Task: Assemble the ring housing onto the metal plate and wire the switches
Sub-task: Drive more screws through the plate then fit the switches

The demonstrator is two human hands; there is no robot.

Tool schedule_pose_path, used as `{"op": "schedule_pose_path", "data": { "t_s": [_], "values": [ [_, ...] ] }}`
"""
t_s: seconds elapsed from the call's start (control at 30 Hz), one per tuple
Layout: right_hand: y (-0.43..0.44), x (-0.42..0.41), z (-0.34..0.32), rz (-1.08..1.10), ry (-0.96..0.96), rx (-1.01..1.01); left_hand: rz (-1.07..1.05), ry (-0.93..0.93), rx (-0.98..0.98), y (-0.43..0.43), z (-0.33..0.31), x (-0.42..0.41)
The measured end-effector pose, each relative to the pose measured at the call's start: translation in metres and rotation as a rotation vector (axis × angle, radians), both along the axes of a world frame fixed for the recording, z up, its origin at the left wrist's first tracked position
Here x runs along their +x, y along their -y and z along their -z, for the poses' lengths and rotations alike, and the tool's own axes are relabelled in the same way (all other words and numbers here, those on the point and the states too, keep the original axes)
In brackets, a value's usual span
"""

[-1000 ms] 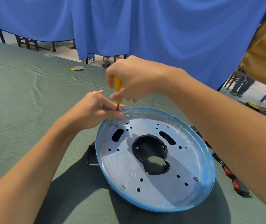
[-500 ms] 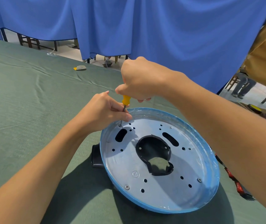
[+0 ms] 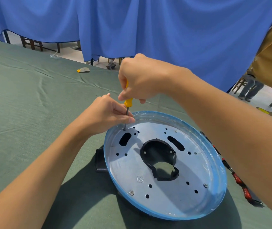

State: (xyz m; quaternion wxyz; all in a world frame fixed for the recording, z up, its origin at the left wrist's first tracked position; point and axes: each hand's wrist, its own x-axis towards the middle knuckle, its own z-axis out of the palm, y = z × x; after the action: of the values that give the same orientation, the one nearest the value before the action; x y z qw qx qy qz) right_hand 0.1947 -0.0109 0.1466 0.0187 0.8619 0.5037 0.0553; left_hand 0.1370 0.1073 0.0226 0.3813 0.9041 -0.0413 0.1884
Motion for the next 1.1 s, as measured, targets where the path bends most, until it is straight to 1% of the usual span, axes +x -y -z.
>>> {"op": "schedule_pose_path", "data": {
  "t_s": [0.07, 0.23, 0.37, 0.47, 0.53, 0.6, 0.7, 0.8, 0.87, 0.97, 1.0, 1.1],
  "values": [
    [0.0, 0.003, 0.003, 0.003, -0.005, 0.018, -0.05, 0.045, 0.006, 0.0, -0.001, 0.001],
    [0.008, 0.007, 0.008, -0.068, -0.029, 0.073, 0.103, -0.033, -0.016, -0.004, 0.0, 0.001],
    [0.012, 0.005, 0.005, -0.123, -0.036, 0.053, 0.126, -0.08, -0.008, -0.003, -0.002, -0.001],
    [0.01, 0.004, 0.005, -0.093, 0.021, 0.057, 0.013, 0.006, -0.024, 0.0, -0.003, -0.002],
    [0.007, 0.003, 0.005, -0.068, 0.025, 0.04, -0.053, 0.055, -0.03, 0.001, -0.004, -0.003],
    [0.005, 0.002, 0.004, -0.047, 0.022, 0.015, -0.032, 0.057, -0.031, 0.0, -0.005, -0.003],
    [0.004, 0.001, 0.003, -0.076, 0.032, -0.013, 0.069, -0.001, 0.005, -0.006, -0.004, -0.003],
    [0.005, 0.001, 0.003, -0.094, 0.035, 0.014, 0.122, -0.061, 0.0, -0.008, -0.003, -0.002],
    [0.005, 0.001, 0.004, -0.058, 0.056, 0.032, 0.094, -0.042, 0.006, -0.004, -0.002, -0.002],
    [0.002, 0.001, 0.007, -0.017, 0.103, 0.047, -0.02, 0.039, 0.006, 0.002, 0.001, 0.001],
    [0.001, 0.0, 0.009, 0.003, 0.109, 0.057, -0.028, 0.045, 0.006, 0.002, 0.002, 0.001],
    [0.002, -0.003, 0.012, 0.03, 0.102, 0.079, 0.058, -0.012, -0.025, -0.001, 0.002, 0.002]
  ]
}}
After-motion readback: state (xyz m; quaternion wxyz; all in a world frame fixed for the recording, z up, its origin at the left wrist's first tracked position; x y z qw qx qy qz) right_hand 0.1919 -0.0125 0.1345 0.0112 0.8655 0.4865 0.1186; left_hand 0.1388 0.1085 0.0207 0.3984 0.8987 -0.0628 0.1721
